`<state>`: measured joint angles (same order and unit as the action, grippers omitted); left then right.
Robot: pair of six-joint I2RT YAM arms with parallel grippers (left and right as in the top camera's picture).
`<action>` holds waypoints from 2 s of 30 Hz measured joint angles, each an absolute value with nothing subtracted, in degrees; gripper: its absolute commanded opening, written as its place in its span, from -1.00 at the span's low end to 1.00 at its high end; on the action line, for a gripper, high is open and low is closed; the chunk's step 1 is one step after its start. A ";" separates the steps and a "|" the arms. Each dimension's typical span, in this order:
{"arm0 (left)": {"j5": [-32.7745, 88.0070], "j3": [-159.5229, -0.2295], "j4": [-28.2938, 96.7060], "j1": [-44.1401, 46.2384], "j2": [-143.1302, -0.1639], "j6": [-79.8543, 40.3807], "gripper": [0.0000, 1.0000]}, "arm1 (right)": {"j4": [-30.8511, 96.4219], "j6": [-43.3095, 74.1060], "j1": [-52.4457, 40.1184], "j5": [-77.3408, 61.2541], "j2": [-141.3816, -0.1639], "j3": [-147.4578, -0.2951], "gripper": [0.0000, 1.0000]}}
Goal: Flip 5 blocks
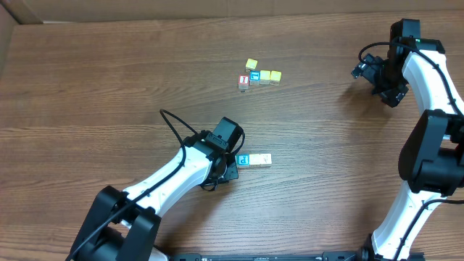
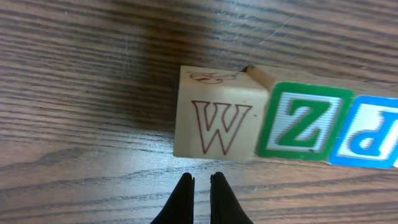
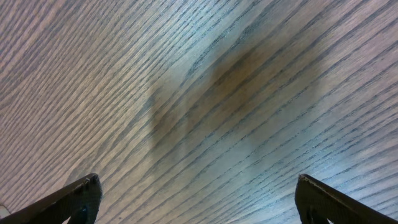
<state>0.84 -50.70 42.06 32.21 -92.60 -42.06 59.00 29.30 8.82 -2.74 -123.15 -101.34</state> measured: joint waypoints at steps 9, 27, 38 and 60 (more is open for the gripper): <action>1.52 -50.70 41.69 31.00 -93.08 -42.04 -0.92 | 59.00 29.32 8.80 -2.74 -123.15 -101.34 1.00; 1.50 -50.70 40.45 31.00 -93.08 -41.85 -0.92 | 59.02 29.32 8.80 -2.76 -123.15 -101.34 1.00; 1.48 -50.70 40.45 31.00 -93.08 -41.80 -0.92 | 59.00 29.32 8.82 -2.74 -123.15 -101.34 1.00; 1.48 -50.70 40.42 31.00 -93.08 -41.63 -0.90 | 59.02 29.32 8.80 -2.76 -123.15 -101.34 1.00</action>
<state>1.48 -50.70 40.42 31.00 -93.08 -41.63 59.02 29.32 8.80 -2.76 -123.15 -101.34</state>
